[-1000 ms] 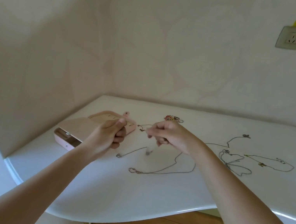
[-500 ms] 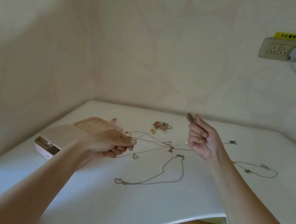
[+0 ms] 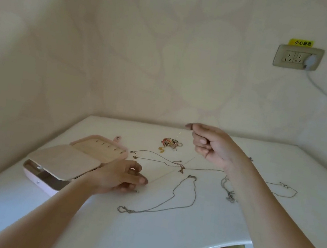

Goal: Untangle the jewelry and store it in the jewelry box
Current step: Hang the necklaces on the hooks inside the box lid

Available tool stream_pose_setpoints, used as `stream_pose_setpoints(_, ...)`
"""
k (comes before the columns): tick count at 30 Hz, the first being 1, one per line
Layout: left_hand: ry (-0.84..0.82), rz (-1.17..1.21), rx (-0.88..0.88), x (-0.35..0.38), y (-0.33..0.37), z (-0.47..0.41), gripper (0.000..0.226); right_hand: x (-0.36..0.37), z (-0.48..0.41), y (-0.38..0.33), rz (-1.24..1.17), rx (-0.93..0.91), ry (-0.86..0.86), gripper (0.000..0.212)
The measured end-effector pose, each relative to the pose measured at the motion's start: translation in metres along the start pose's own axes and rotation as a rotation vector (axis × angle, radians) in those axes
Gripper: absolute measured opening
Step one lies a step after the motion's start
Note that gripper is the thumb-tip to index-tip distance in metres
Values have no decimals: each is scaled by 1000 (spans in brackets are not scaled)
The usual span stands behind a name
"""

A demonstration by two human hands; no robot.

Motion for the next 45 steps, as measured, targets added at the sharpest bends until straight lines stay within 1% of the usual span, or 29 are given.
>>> stream_pose_setpoints(2, 49, 90, 24, -1, 3, 1, 19, 16, 0, -17, 127, -97, 3, 20)
stream_pose_setpoints(4, 88, 126, 67, -5, 8, 4, 16, 37, 0, -33, 244, -159, -33, 21)
stream_pose_setpoints(5, 115, 105, 105, -8, 10, 6, 17, 47, 0, -39, 308, -182, -53, 20)
stream_pose_setpoints(7, 188, 22, 202, -17, 20, 15, 19, 66, -1, -47, 429, -220, -87, 20)
stream_pose_setpoints(10, 271, -85, 323, -38, 32, 35, 21, 84, -3, -50, 550, -241, -112, 19)
stream_pose_setpoints(11, 311, -169, 362, -49, 35, 41, 22, 89, -3, -49, 582, -243, -115, 19)
stream_pose_setpoints(13, 454, -475, 407, -81, 36, 43, 22, 97, -2, -43, 626, -242, -117, 19)
stream_pose_setpoints(15, 632, -759, 354, -124, 30, 37, 27, 103, -3, -34, 639, -225, -106, 19)
stream_pose_setpoints(17, 728, -872, 234, -163, 19, 29, 33, 108, -4, -23, 661, -200, -108, 19)
stream_pose_setpoints(19, 712, -908, 132, -183, 10, 23, 41, 113, -3, -17, 702, -193, -133, 19)
stream_pose_setpoints(21, 622, -956, 53, -185, 3, 19, 48, 118, -2, -17, 731, -204, -147, 19)
stream_pose_setpoints(23, 569, -1020, 23, -181, -1, 15, 59, 123, -2, -22, 749, -226, -140, 18)
stream_pose_setpoints(25, 571, -1049, 5, -180, -10, 10, 67, 127, -2, -27, 755, -250, -129, 16)
stream_pose_setpoints(29, 695, -1080, -67, -174, -28, 10, 62, 134, -4, -28, 781, -267, -122, 16)
stream_pose_setpoints(31, 729, -1141, -106, -166, -30, 15, 60, 137, -7, -23, 781, -261, -122, 17)
stream_pose_setpoints(35, 639, -1232, -86, -163, -34, 11, 60, 147, -12, -14, 777, -264, -125, 17)
stream_pose_setpoints(37, 624, -1211, -95, -165, -30, 11, 59, 153, -16, -13, 784, -272, -127, 16)
stream_pose_setpoints(41, 752, -976, -93, -169, -19, 9, 50, 164, -26, -19, 825, -293, -91, 15)
stream_pose_setpoints(43, 819, -917, -108, -171, -20, 9, 48, 172, -31, -27, 832, -335, -91, 15)
stream_pose_setpoints(45, 853, -870, -99, -170, -23, 8, 47, 180, -38, -39, 818, -381, -96, 16)
Point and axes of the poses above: each hand's wrist, its own z-axis away from the middle knuckle, its own x-axis out of the palm, y = z × x, the point moved 6 cm from there along -z, towards the middle knuckle, and after that the axes turned 15 degrees about y, right-handed, at the moved point
